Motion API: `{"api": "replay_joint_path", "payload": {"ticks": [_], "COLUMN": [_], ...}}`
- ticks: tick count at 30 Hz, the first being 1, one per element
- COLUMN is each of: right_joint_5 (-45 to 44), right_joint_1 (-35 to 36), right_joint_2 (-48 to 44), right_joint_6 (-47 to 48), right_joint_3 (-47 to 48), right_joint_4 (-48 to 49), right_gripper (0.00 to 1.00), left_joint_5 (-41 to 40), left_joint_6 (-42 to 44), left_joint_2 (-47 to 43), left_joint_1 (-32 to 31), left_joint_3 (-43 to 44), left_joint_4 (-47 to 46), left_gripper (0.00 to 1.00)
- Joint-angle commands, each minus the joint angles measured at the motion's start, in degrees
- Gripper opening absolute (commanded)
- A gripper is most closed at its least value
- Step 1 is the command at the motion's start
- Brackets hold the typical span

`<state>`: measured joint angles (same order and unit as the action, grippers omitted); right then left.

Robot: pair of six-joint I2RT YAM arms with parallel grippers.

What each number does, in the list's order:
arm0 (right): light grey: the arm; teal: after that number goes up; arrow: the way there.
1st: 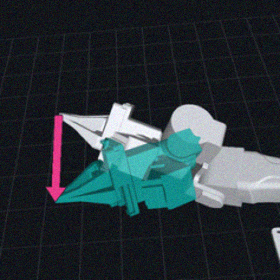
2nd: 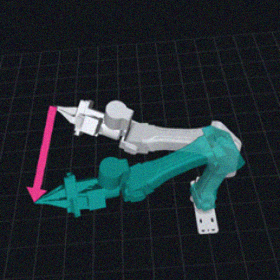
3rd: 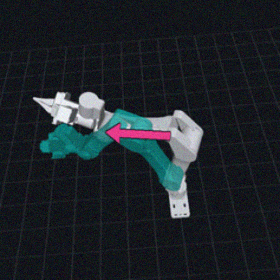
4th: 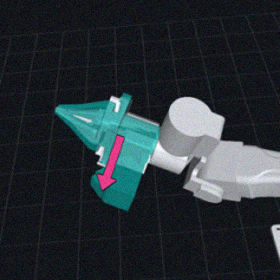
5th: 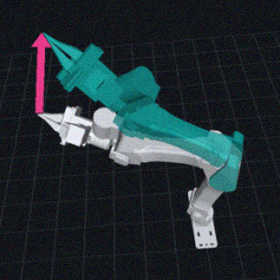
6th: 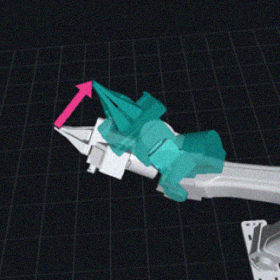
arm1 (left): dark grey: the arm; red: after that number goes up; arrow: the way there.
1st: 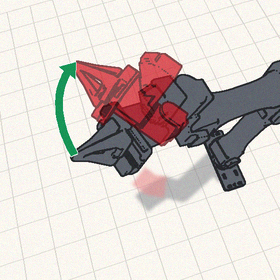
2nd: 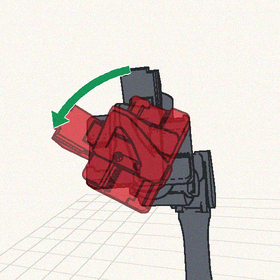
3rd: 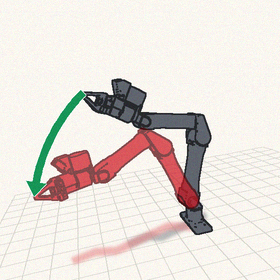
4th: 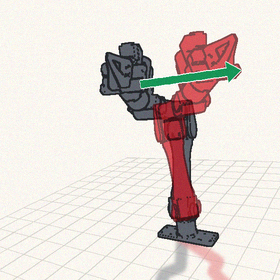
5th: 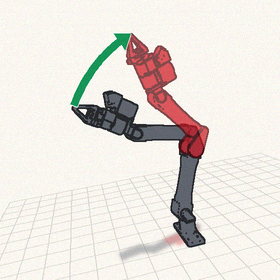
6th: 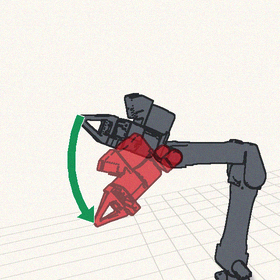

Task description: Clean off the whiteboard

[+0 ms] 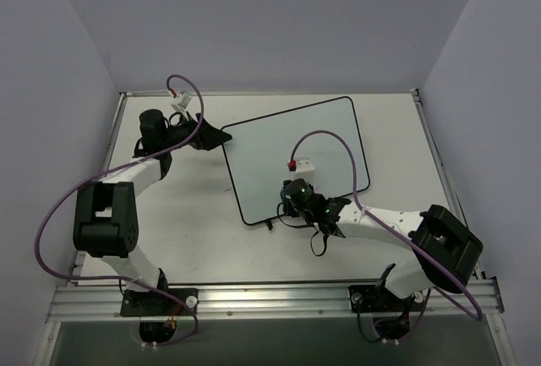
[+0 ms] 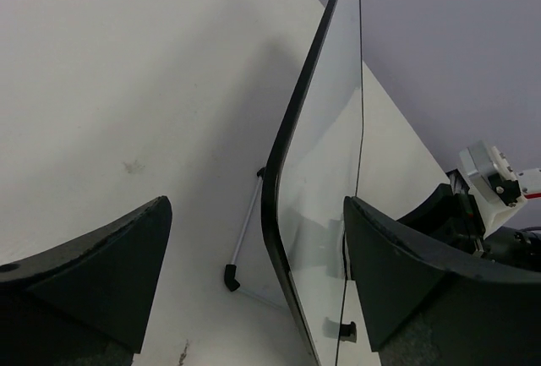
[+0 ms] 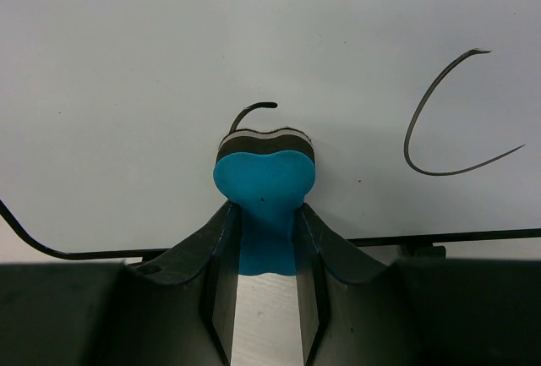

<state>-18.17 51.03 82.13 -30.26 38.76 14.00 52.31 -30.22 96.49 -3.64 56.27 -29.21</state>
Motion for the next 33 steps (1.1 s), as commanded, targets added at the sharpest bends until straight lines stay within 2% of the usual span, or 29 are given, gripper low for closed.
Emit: {"api": "replay_joint_path", "payload": {"ticks": [1,2,4,5,7,8,11,12,15,21,25,28,30,33], "right_joint_5": [-2.7,-2.7,-2.7,-2.6,-2.7,-2.7,-2.7,-2.8,-2.7,-2.9,-3.5,-5.0,-7.3,-5.4], "right_joint_1": [-1.5,-1.5,-1.5,-1.5,-1.5,-1.4,-1.4,-1.5,-1.5,-1.5,-1.4,-1.2,-2.8,-7.6], "right_joint_2": [0.8,0.8,0.9,1.0,1.3,1.2,1.4,1.4,1.5,0.9,-0.8,-2.1,-2.8,-5.6], "right_joint_6": [1.1,1.2,1.3,1.3,1.3,1.3,1.3,1.2,1.1,1.1,2.6,3.3,3.0,2.1], "right_joint_3": [0.5,0.6,0.7,0.8,0.8,0.8,0.8,0.8,0.7,0.4,0.8,0.6,0.9,-1.0], "right_joint_4": [-0.6,-0.6,-0.7,-0.7,-0.7,-0.7,-0.7,-0.7,-0.6,-0.3,0.2,0.7,-0.6,0.1], "right_gripper": [0.0,0.0,0.0,0.0,0.0,0.0,0.0,0.0,0.0,0.0,0.0,0.0,0.0,0.0], "left_joint_5": [4.5,5.0,5.9,6.6,6.9,6.4,6.2,6.3,6.7,7.8,4.7,3.8,3.1,3.2], "left_joint_6": [-7.8,-9.0,-12.4,-13.3,-14.3,-13.2,-12.6,-12.8,-12.4,-11.4,-11.1,-9.6,-8.3,-7.5], "left_joint_2": [3.2,3.9,6.0,6.4,7.2,7.2,7.0,6.7,6.3,6.3,5.9,5.4,4.9,4.4], "left_joint_1": [-0.4,-0.4,-0.5,-0.7,-1.0,-1.4,-1.7,-1.8,-2.3,-3.4,-3.7,-3.9,-4.0,-4.1], "left_joint_3": [1.8,1.6,1.4,1.3,1.1,1.1,0.8,0.5,0.1,-1.3,-5.9,-8.1,-8.8,-9.2], "left_joint_4": [-13.7,-17.2,-20.4,-23.2,-24.6,-23.6,-23.3,-23.9,-24.0,-26.3,-35.1,-36.4,-36.4,-36.6], "left_gripper": [0.88,0.78,0.75,0.68,0.63,0.58,0.36,0.23,0.03,0.02,0.02,0.02,0.02,0.02]}}
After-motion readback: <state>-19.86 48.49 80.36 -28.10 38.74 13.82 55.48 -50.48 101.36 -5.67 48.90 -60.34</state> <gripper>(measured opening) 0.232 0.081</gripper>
